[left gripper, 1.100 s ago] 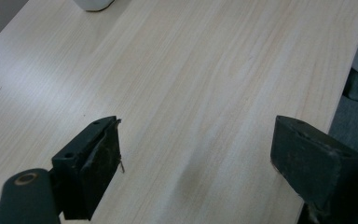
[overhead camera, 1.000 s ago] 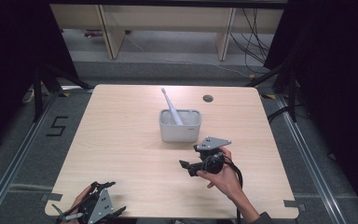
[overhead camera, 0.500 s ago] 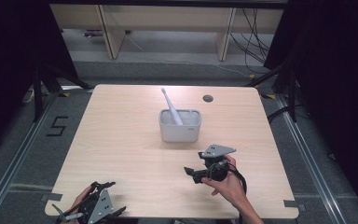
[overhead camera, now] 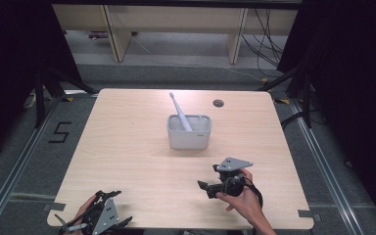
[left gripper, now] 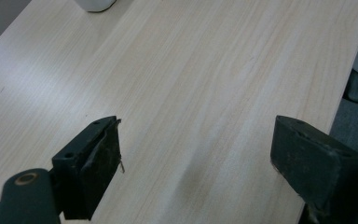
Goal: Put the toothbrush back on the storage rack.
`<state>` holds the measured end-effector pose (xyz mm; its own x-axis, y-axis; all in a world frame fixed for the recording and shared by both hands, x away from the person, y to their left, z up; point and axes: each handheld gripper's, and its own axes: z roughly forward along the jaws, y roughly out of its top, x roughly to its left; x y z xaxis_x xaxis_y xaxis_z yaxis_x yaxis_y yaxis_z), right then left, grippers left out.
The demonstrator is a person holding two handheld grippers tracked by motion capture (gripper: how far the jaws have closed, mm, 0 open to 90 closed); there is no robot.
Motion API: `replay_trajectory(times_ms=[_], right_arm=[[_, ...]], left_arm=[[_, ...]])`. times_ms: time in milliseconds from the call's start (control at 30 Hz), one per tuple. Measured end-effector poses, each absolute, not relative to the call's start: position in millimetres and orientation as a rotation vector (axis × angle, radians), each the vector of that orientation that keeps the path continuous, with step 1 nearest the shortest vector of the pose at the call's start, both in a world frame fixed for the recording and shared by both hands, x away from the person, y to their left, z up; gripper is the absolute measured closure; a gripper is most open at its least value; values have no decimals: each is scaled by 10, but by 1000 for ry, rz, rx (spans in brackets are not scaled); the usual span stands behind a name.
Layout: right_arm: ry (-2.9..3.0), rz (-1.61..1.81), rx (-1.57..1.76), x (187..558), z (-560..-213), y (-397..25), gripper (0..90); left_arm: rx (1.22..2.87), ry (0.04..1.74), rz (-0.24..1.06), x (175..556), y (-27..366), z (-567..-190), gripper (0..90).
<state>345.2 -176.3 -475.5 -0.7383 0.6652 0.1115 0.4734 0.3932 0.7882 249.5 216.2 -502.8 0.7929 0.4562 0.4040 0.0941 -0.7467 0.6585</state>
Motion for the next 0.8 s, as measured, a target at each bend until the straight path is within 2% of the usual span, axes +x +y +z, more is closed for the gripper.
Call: replay_trajectory(times_ms=[800], right_arm=[[2414,1254,1065,3295,-4810,-1934,180]], left_arm=[[2374,399,730,2492,2170,-5015,154]])
